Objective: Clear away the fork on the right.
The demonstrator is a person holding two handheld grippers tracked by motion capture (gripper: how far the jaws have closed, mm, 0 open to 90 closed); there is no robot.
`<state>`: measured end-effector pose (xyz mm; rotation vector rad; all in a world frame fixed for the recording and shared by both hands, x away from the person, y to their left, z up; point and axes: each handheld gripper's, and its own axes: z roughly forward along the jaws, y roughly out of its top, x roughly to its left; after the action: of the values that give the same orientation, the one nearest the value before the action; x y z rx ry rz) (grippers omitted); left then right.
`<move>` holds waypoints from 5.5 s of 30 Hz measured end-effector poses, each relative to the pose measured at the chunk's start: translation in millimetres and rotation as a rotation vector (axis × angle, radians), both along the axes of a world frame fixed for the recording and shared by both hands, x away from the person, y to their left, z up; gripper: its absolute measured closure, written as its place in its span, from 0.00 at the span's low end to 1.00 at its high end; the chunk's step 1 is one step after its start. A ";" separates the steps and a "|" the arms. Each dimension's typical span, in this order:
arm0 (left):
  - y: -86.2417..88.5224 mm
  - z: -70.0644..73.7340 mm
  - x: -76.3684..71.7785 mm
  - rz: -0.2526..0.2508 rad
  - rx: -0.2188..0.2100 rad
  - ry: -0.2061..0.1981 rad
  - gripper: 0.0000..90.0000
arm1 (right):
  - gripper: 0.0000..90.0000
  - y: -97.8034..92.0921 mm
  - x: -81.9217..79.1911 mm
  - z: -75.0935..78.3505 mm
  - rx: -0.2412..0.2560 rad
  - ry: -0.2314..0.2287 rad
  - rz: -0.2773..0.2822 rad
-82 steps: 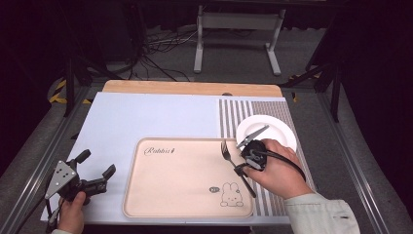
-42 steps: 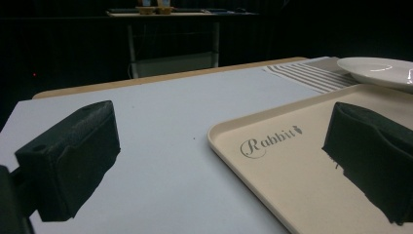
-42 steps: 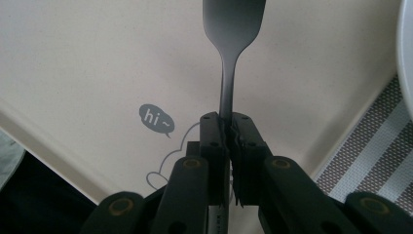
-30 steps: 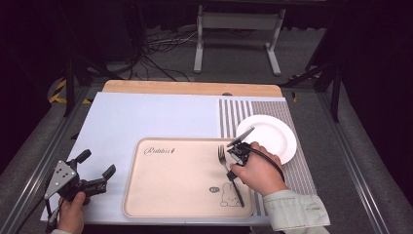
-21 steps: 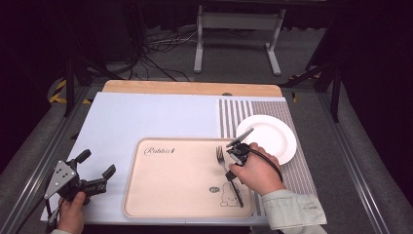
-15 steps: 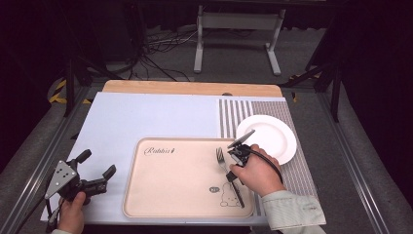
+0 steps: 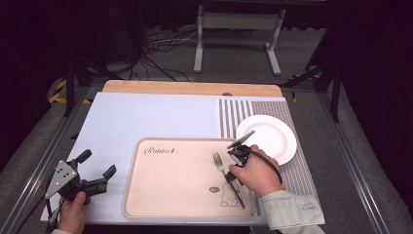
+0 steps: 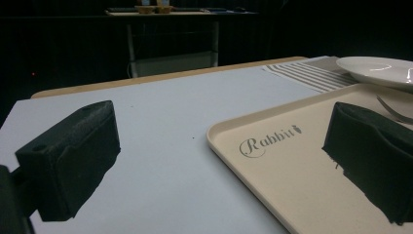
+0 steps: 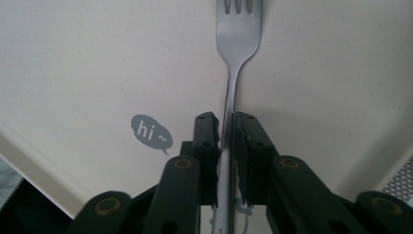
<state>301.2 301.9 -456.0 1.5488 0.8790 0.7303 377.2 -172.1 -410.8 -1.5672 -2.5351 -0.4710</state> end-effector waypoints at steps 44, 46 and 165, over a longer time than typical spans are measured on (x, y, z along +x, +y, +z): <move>0.2 0.2 -0.5 0.003 -0.003 -0.003 0.01 | 1.00 12.9 0.1 -16.1 0.053 -0.560 0.566; 0.1 0.3 -0.5 0.002 -0.003 -0.004 0.01 | 1.00 12.7 0.5 -17.6 0.053 -0.552 0.571; -1.4 0.1 0.0 -0.009 -0.005 0.003 0.01 | 0.14 -66.4 -26.9 39.8 0.268 -0.834 0.372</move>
<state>301.2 300.5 -456.0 1.5489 0.8747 0.7190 350.3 -238.6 -371.1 -0.8590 -3.0177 -1.5882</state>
